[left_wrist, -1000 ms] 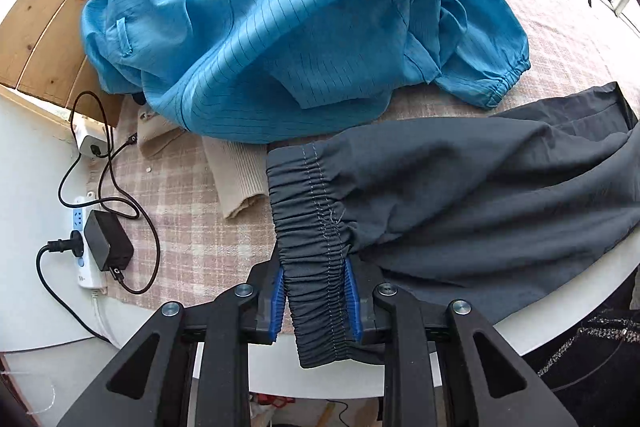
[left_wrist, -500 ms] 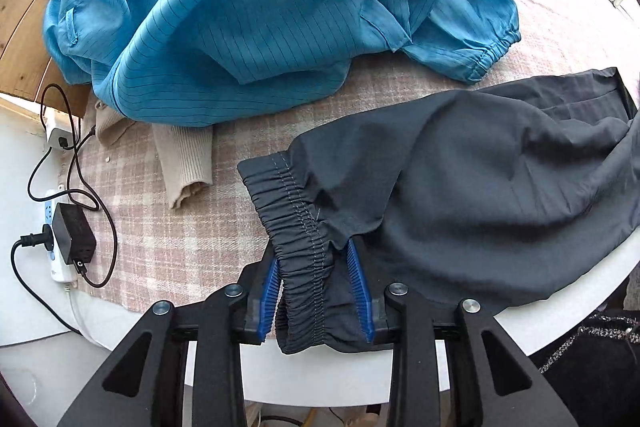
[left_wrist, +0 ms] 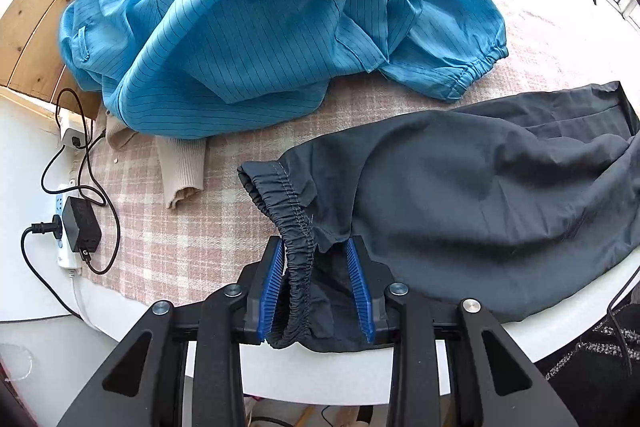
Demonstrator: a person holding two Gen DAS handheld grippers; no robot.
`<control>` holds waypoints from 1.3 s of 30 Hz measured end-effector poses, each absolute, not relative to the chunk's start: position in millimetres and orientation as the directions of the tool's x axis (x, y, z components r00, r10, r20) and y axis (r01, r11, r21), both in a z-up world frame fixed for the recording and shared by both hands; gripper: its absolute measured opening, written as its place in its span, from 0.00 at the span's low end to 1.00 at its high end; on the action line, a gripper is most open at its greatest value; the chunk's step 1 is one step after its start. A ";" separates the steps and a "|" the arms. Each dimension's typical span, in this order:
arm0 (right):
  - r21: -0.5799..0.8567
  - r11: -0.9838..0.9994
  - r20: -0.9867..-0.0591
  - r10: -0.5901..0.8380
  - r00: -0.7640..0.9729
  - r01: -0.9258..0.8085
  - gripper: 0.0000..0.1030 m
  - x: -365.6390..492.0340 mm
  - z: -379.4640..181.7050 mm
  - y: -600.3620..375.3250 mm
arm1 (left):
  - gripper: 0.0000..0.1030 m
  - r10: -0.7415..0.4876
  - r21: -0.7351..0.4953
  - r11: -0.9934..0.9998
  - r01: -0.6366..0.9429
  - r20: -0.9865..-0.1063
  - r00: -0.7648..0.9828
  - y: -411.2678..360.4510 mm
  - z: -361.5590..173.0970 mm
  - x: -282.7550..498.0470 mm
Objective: Fold clothes
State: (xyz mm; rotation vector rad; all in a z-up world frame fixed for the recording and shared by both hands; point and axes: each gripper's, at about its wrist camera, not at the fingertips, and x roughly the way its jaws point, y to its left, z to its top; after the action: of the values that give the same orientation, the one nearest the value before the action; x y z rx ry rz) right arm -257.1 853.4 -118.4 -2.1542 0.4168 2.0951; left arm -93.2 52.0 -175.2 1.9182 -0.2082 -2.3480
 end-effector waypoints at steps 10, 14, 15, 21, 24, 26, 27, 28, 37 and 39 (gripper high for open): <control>0.384 -0.858 -0.784 -0.108 -0.612 -0.341 0.02 -81.0 20.2 926.1 | 0.26 -0.117 0.140 -0.986 -0.085 -0.965 -0.234 83.8 -139.9 -107.9; 0.348 -0.796 -0.906 -0.149 -0.396 -0.495 0.02 -24.0 -101.6 928.3 | 0.25 -0.116 0.133 -0.986 -0.100 -0.980 -0.164 95.2 -159.5 -105.4; 0.346 -0.767 -0.923 -0.176 -0.341 -0.541 0.02 -11.7 -130.0 930.0 | 0.25 -0.125 0.140 -0.985 -0.104 -0.981 -0.146 97.0 -165.8 -105.0; 0.424 -0.741 -0.895 -0.252 -0.369 -0.521 0.18 19.9 -124.7 937.5 | 0.28 -0.168 0.187 -0.971 -0.150 -0.977 -0.130 111.3 -161.4 -101.0; 0.375 -0.786 -0.885 -0.145 -0.443 -0.492 0.52 15.8 -92.9 958.2 | 0.27 -0.191 0.218 -0.963 -0.157 -0.967 -0.172 124.3 -137.0 -99.9; 0.311 -0.804 -0.887 -0.053 -0.460 -0.507 0.52 9.8 -82.8 978.4 | 0.27 -0.190 0.232 -0.952 -0.200 -0.959 -0.209 147.8 -118.3 -99.8; 0.255 -0.814 -0.906 -0.011 -0.424 -0.523 0.52 4.0 -87.5 990.5 | 0.27 -0.180 0.234 -0.943 -0.236 -0.957 -0.229 167.1 -110.2 -102.1; 0.198 -0.821 -0.922 0.031 -0.387 -0.536 0.52 -1.8 -92.3 1002.7 | 0.27 -0.169 0.237 -0.932 -0.273 -0.953 -0.249 187.5 -102.4 -104.9; 0.378 -0.758 -0.889 -0.137 -0.436 -0.532 0.52 -11.0 -154.5 1058.7 | 0.34 0.233 0.048 -0.570 -0.821 -0.948 -0.217 523.3 -81.9 -133.3; 0.424 -0.753 -0.863 -0.166 -0.478 -0.503 0.53 -8.7 -158.2 1059.7 | 0.34 0.299 0.031 -0.437 -0.899 -0.938 -0.178 603.6 -85.6 -128.7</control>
State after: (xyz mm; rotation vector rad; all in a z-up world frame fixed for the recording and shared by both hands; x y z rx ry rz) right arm -8.7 1059.7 -158.2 -1.4717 0.9857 2.3317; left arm -128.7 603.6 -85.6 2.1274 -1.3988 -3.1177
